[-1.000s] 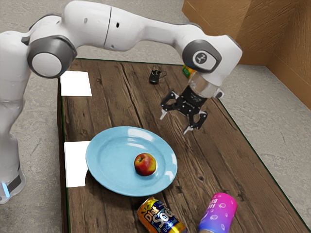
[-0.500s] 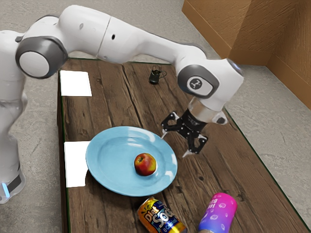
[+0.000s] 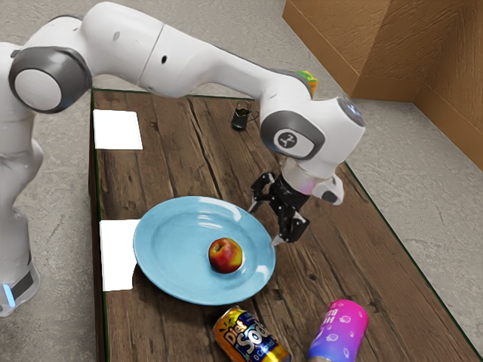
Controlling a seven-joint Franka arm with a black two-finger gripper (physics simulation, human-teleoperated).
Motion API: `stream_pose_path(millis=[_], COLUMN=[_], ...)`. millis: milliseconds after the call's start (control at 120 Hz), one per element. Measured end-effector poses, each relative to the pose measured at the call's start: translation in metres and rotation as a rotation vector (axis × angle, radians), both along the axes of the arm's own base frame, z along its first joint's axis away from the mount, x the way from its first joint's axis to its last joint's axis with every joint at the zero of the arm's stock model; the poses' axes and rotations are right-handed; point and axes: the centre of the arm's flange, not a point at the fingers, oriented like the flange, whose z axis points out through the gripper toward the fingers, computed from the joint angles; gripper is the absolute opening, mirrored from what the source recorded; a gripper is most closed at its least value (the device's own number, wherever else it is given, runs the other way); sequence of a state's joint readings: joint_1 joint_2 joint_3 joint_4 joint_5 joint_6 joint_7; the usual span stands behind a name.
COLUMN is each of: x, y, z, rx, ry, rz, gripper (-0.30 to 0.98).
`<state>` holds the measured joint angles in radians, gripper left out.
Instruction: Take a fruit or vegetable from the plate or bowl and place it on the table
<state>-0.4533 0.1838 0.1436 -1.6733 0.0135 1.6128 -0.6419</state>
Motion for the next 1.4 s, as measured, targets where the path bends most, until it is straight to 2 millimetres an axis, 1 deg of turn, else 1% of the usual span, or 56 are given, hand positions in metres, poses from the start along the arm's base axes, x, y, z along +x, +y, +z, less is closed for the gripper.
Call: stream_pose_path(millis=[42,83,167,225,333,408,533,708,875,975,1058,1125,1175,1400], x=[-0.006,-0.009,-0.019,-0.029,-0.043,-0.052,-0.063,-0.078,-0.076,-0.077,-0.079,-0.083,-0.083,-0.079], y=[-0.011,-0.018,-0.016,-0.018,-0.028,-0.03,-0.026,-0.017,-0.005,-0.001,-0.002,-0.003,-0.003,0.001], z=[-0.005,-0.011,-0.026,-0.032,-0.023,-0.019,-0.014,-0.015,-0.017,-0.022,-0.032,-0.043,-0.047,-0.047], rx=[-0.006,-0.013,-0.032,-0.043,-0.068,-0.078,-0.09,-0.1,-0.104,-0.105,-0.112,-0.115,-0.118,-0.123], ry=[0.008,0.016,0.034,0.037,0.007,-0.005,-0.016,-0.017,-0.025,-0.024,-0.018,-0.008,-0.011,-0.042], rz=[-0.037,-0.061,-0.084,-0.103,-0.144,-0.161,-0.172,-0.178,-0.162,-0.158,-0.158,-0.159,-0.159,-0.146], gripper=[0.69,0.69,0.69,0.69,0.69,0.69,0.69,0.69,0.69,0.69,0.69,0.69,0.68,0.43])
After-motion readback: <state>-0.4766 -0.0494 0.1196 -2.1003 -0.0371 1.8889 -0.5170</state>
